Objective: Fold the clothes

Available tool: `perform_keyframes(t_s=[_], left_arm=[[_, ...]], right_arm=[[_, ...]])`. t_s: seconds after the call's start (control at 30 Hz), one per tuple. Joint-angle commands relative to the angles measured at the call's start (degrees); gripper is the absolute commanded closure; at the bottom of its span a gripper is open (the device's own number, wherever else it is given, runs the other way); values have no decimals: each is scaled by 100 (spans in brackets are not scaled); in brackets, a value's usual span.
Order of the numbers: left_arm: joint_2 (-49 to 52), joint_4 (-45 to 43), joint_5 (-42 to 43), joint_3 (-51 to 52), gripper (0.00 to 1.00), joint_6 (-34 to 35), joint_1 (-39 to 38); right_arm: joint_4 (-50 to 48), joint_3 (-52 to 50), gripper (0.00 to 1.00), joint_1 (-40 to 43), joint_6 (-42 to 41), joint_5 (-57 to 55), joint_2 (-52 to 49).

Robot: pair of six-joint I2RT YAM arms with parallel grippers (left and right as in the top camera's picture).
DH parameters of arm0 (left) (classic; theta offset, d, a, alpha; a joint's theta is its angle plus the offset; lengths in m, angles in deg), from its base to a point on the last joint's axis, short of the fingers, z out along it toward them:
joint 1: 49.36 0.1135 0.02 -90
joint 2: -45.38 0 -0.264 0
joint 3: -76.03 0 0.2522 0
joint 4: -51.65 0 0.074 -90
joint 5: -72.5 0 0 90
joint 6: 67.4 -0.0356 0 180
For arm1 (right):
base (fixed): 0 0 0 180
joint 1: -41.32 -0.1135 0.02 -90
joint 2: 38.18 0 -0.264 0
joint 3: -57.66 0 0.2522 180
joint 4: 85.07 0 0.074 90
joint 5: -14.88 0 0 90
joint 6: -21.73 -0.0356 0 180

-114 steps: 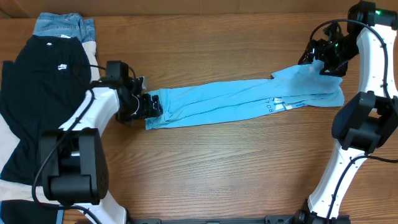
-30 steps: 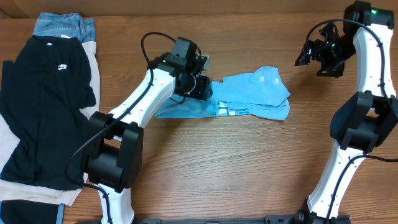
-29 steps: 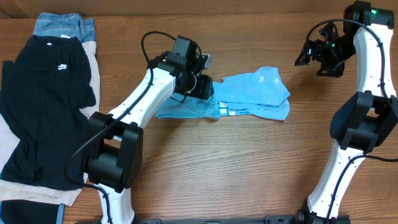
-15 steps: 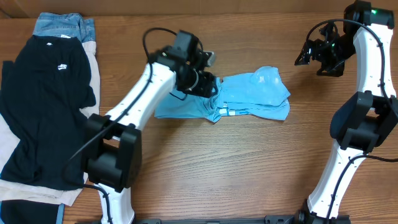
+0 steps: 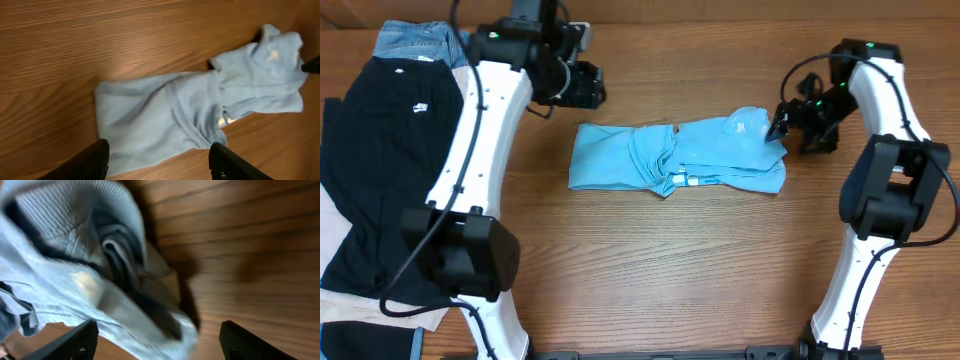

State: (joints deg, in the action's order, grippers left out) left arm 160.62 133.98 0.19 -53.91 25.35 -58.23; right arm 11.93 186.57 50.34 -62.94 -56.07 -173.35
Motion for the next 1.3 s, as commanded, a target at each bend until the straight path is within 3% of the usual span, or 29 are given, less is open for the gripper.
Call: perform_keyframes(t_s=[0.0,0.1,0.13,0.2,0.3,0.6,0.87,1.27], left_arm=[[-160,87,-149,-111,33,-151,195],[-160,125,-317,-111,33,-153,308],[-160,146,-385,-111,33,-153,330],[-160,190,-531,-111,33,-155,352],[-160,236,-682,-111,33,-157,361],[-160,236,-1047,-111,32,-260,367],[-160,317,-1624,-111,27,-260,627],[-157,411,-1622,-109,27,-409,1259]], right_arm=[[-192,-345,24,-173,20,33,122],[-492,-656,30,-273,-138,13,122],[-601,-754,38,-297,-203,7,122],[-752,-874,57,-319,-260,7,122],[-874,-907,94,-321,-385,-122,122],[-599,-588,96,179,-557,-632,208],[9,254,96,713,-249,129,874],[439,415,96,-850,-457,293,1517]])
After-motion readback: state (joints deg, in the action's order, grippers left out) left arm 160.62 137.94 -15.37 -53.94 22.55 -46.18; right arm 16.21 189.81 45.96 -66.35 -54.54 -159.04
